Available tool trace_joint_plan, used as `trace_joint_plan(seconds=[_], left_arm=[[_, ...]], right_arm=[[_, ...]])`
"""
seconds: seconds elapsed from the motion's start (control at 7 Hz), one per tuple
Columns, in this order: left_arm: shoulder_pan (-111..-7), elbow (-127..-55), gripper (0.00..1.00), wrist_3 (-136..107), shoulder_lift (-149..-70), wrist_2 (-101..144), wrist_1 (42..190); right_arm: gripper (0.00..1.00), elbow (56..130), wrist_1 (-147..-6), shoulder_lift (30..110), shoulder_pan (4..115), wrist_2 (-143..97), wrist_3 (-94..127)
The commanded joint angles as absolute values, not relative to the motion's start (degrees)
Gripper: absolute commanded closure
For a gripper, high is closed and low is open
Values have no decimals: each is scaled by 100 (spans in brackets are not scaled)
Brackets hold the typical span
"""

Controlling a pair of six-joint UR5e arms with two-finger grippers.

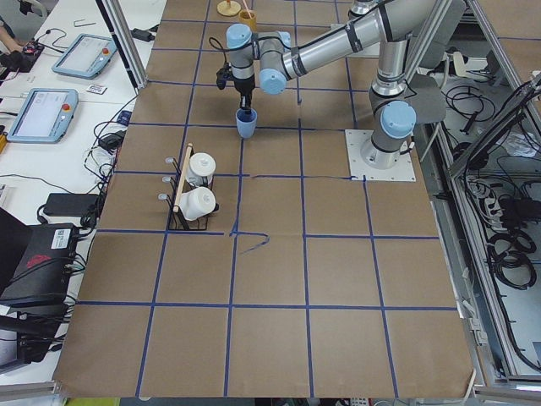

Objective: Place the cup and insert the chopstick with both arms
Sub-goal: 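Carry the blue cup toward the table center while the right gripper lifts the stick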

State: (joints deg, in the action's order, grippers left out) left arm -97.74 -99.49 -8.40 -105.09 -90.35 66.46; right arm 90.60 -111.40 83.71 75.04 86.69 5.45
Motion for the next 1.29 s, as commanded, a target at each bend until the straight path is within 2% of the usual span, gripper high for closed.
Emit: trace_joint_plan(seconds=[0.0, 0.57, 0.86, 1.0, 1.14], left_arm=[[-10509, -9118, 100, -2385, -11036, -8501, 6698], [-11021, -7615, 100, -3329, -12468, -8508, 6205], [-11188, -7462, 100, -3463, -12734, -8587, 6196], [-11188, -7471, 94, -3445, -12744, -8587, 6205], [-11188, -7462, 41, -3419, -12753, -8709, 6205]], right_arm=[[100, 8221, -10286, 8394, 7523, 8771, 545], [100, 8086, -10528, 8157, 7988, 8745, 659], [100, 8112, -10687, 7972, 8278, 8771, 694], [100, 8112, -10687, 7980, 8366, 8780, 729], [100, 8112, -10688, 7972, 8402, 8780, 790]])
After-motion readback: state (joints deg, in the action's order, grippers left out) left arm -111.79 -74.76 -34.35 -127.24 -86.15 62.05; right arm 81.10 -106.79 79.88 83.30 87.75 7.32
